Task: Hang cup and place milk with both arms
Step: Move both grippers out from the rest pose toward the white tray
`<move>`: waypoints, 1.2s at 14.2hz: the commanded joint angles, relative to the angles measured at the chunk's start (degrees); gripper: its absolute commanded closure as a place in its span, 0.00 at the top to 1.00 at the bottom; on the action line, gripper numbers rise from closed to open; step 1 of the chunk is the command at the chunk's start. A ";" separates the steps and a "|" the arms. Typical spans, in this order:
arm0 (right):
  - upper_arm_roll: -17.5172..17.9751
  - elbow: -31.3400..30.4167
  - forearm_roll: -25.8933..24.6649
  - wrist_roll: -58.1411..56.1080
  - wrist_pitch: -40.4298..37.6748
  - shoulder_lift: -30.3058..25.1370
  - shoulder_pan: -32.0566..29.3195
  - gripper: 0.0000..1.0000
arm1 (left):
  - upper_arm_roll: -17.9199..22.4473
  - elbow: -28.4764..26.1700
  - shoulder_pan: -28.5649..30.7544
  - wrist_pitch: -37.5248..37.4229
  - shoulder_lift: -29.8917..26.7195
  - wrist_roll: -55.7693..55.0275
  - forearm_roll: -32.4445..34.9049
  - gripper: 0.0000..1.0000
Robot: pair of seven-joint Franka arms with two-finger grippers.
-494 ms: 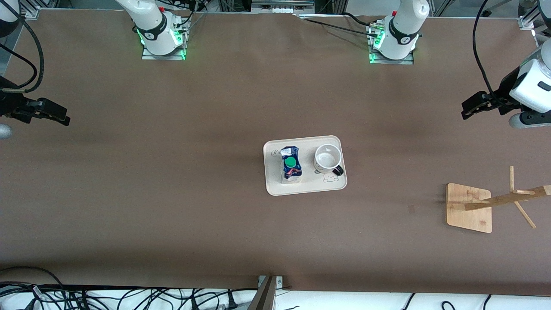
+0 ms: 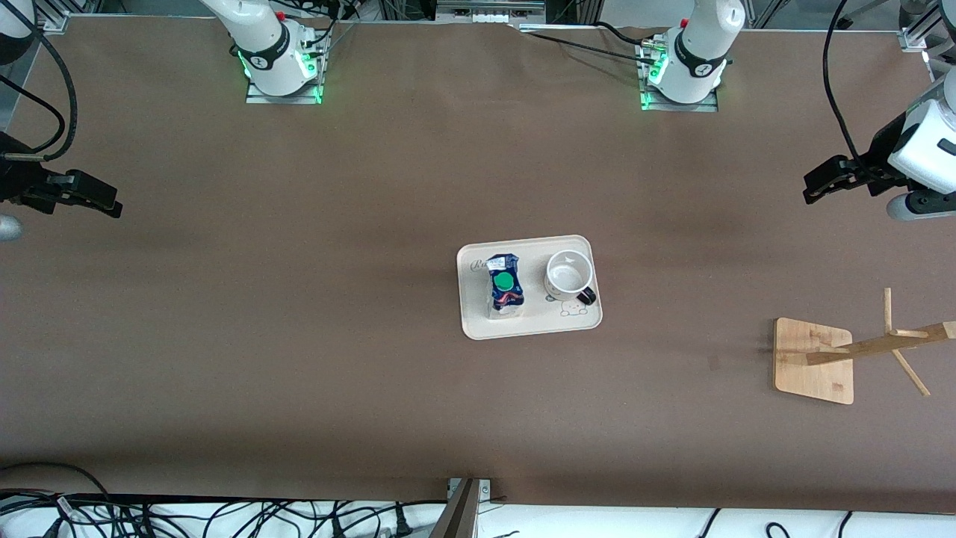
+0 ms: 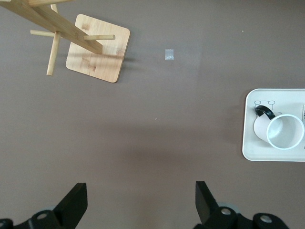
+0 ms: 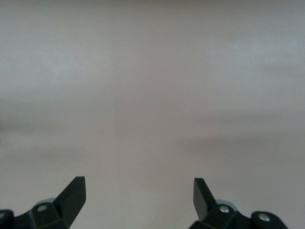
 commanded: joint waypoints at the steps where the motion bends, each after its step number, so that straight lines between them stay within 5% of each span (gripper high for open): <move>1: 0.37 -0.03 1.00 0.55 -0.91 -0.25 -0.19 1.00 | -0.22 1.20 0.06 -1.09 0.68 1.13 0.42 1.00; 8: 0.81 -0.38 1.08 0.73 -4.24 2.56 -0.01 1.00 | -0.48 0.59 0.15 -1.18 0.42 1.31 -1.08 1.00; 13: 0.90 -0.11 13.45 -1.65 -1.01 6.69 0.60 1.00 | -0.40 -0.03 0.06 -0.75 1.12 1.75 -4.42 1.00; 17: 0.98 -0.11 14.53 -0.07 4.00 9.68 5.16 1.00 | -0.75 -0.73 -2.83 1.88 4.37 -1.49 -5.99 1.00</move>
